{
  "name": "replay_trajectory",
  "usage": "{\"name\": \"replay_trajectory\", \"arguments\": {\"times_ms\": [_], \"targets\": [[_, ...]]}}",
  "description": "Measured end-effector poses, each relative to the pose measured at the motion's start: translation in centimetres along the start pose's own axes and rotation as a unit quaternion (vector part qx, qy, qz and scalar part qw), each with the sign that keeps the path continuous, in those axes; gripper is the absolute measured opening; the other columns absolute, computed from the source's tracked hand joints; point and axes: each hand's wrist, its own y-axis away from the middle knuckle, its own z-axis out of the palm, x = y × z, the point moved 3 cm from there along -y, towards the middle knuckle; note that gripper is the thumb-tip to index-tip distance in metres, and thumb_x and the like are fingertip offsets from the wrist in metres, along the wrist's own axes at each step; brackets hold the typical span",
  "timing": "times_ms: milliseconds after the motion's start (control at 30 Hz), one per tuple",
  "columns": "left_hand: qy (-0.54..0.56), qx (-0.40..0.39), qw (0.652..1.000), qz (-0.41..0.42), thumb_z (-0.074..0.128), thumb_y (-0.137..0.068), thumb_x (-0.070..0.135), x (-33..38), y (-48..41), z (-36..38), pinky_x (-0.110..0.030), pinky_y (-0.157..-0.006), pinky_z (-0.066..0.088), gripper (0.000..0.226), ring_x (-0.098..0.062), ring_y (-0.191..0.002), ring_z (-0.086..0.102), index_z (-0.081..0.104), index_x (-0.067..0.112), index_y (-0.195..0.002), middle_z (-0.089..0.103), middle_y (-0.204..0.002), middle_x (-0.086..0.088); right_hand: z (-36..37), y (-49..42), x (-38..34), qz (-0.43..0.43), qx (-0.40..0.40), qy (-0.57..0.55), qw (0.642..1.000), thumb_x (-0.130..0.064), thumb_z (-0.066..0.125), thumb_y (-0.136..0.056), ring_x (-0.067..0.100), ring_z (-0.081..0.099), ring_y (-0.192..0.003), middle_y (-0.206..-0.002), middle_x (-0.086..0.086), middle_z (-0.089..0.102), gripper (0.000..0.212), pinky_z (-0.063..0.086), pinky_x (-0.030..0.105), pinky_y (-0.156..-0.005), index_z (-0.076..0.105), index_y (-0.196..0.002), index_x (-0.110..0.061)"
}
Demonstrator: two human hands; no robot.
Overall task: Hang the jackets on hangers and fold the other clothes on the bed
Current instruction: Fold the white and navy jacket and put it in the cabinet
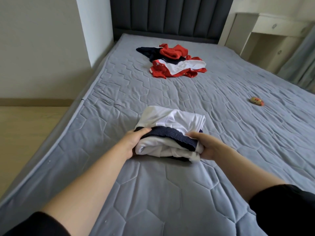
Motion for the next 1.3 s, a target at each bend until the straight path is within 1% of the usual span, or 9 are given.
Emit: {"name": "replay_trajectory", "arguments": {"times_ms": [200,267,400,467,667,800,1100,1200,1300], "targets": [[0.052,-0.009,0.996,0.072,0.057,-0.094,0.018,1.4,0.1,0.6,-0.036,-0.084,0.048,0.027,-0.015,-0.092,0.062,0.056,0.015,-0.12,0.064,-0.108,-0.005,1.0,2.8,-6.8,-0.367,0.158,0.053,0.915,0.005,0.07,-0.073,0.02,0.062,-0.074,-0.078,0.002,0.065,0.025,0.053,0.032,-0.076,0.065,-0.09,-0.012],[0.092,-0.043,0.993,0.066,0.046,-0.099,0.017,2.5,0.2,0.1,-0.038,-0.092,0.041,0.024,-0.017,-0.099,0.059,0.049,0.02,-0.122,0.06,-0.113,-0.005,2.1,4.8,-8.4,-0.503,0.231,0.184,0.812,0.001,0.071,-0.071,0.014,0.056,-0.067,-0.073,-0.007,0.06,0.026,0.044,0.016,-0.061,0.061,-0.088,-0.016],[0.209,-0.061,0.975,0.033,0.036,-0.099,0.041,3.6,0.7,-1.2,-0.039,-0.08,0.043,0.028,-0.024,-0.086,0.06,0.052,0.021,-0.109,0.063,-0.102,-0.008,4.4,5.1,-5.6,-0.702,0.178,0.471,0.505,0.007,0.059,-0.061,0.03,0.054,-0.077,-0.083,0.011,0.061,0.034,0.043,0.032,-0.068,0.058,-0.093,-0.005],[0.162,-0.041,0.986,0.01,0.034,-0.098,0.051,2.9,0.5,-1.3,-0.04,-0.086,0.045,0.037,-0.023,-0.086,0.06,0.049,0.024,-0.118,0.063,-0.1,-0.007,4.5,3.0,-1.7,-0.677,0.104,0.578,0.444,-0.001,0.05,-0.064,0.031,0.055,-0.076,-0.082,0.011,0.061,0.026,0.05,0.038,-0.066,0.061,-0.087,-0.004],[0.051,-0.039,0.997,-0.052,0.055,-0.087,0.056,1.6,0.9,0.7,-0.04,-0.08,0.053,0.034,-0.023,-0.098,0.062,0.056,0.025,-0.101,0.064,-0.108,-0.01,4.4,2.2,1.3,-0.656,0.097,0.616,0.425,-0.01,0.056,-0.07,0.025,0.051,-0.071,-0.078,0.005,0.055,0.012,0.047,0.033,-0.058,0.058,-0.082,-0.007],[-0.02,-0.006,1.0,-0.015,0.075,-0.069,0.056,2.0,0.5,2.0,-0.042,-0.084,0.055,0.075,-0.026,-0.098,0.065,0.05,0.019,-0.129,0.065,-0.114,-0.008,5.7,3.4,1.1,-0.653,0.073,0.62,0.429,-0.017,0.064,-0.063,0.023,0.05,-0.069,-0.078,0.003,0.054,0.02,0.035,0.026,-0.058,0.056,-0.08,-0.009],[-0.087,-0.019,0.994,-0.064,0.076,-0.076,0.017,0.5,0.6,1.1,-0.041,-0.086,0.054,0.051,-0.031,-0.096,0.066,0.059,0.003,-0.122,0.068,-0.108,-0.018,6.7,5.9,-3.5,-0.228,-0.183,0.57,0.768,-0.023,0.069,-0.084,0.013,0.061,-0.082,-0.094,0.0,0.065,0.02,0.052,0.031,-0.079,0.064,-0.102,-0.018],[-0.085,-0.043,0.994,-0.056,0.065,-0.08,0.001,-0.1,1.5,1.5,-0.037,-0.079,0.052,0.034,-0.029,-0.087,0.066,0.062,-0.003,-0.114,0.069,-0.101,-0.019,3.3,4.7,-6.0,-0.274,0.016,0.372,0.887,-0.02,0.059,-0.091,0.02,0.059,-0.064,-0.069,0.007,0.064,0.02,0.049,0.029,-0.058,0.063,-0.075,-0.008],[-0.083,-0.087,0.992,-0.038,0.068,-0.073,0.002,-0.3,1.7,1.4,-0.032,-0.072,0.054,0.042,-0.026,-0.087,0.067,0.062,0.0,-0.114,0.07,-0.101,-0.017,0.2,2.9,-6.2,-0.236,0.237,0.411,0.848,-0.037,0.053,-0.093,0.022,0.049,-0.056,-0.06,0.007,0.053,0.043,0.037,0.027,-0.051,0.051,-0.063,-0.006]]}}
